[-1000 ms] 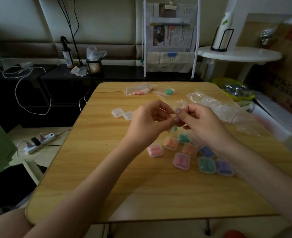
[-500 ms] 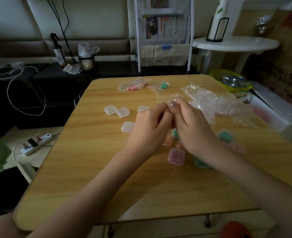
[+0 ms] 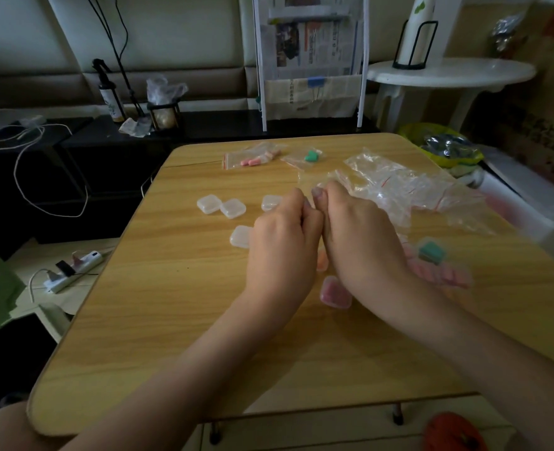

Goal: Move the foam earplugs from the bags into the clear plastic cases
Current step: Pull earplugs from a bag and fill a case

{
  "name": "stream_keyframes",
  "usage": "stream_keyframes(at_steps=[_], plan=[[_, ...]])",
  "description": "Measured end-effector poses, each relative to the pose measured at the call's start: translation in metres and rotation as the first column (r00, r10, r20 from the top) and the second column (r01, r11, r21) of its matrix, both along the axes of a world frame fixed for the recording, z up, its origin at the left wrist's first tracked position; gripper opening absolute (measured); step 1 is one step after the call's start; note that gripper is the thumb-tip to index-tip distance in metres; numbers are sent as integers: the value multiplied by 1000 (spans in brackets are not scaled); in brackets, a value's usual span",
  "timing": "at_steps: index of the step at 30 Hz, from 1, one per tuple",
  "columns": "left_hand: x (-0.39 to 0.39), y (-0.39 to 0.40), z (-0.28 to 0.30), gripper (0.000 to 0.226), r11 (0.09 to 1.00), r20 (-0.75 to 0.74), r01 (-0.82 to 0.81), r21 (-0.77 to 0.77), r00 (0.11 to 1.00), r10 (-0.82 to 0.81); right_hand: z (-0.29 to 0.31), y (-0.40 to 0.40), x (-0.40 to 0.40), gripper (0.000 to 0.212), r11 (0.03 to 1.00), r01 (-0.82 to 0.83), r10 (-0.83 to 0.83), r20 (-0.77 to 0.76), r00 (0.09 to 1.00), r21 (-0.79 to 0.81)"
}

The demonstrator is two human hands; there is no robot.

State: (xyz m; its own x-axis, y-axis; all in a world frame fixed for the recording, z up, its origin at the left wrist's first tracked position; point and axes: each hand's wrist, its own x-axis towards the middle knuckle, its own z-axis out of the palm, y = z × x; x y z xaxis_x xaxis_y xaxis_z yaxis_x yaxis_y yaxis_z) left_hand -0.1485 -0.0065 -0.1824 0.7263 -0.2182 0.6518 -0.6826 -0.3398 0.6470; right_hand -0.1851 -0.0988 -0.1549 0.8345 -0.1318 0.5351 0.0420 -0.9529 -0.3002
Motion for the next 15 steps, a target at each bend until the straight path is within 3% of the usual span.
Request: stream_keyframes(at_steps=[3,6,9,12,15], plan=[[-1,0,-1,30,999,-6,-33,4,999,33,2,0,-1,38,990,68,-77,-74,994,-123],[-2,-1,-2,29,999,-41,-50,-4,998,50,0,2,0,40,992,73,-82,-80,993,-103],[-4,-2,-1,33,998,-107,-43,-39,994,38,-5,4,1,38,981,-39,47,-37,998,192],[-5,-2,1,34,993,-186,-11,-115,982,-11,-9,8,1,31,814,-143,156,25,987,563],[-7,-1,2,32,985,-186,28,-170,981,-60,-12,13,-2,30,715,-204,217,65,974,669]])
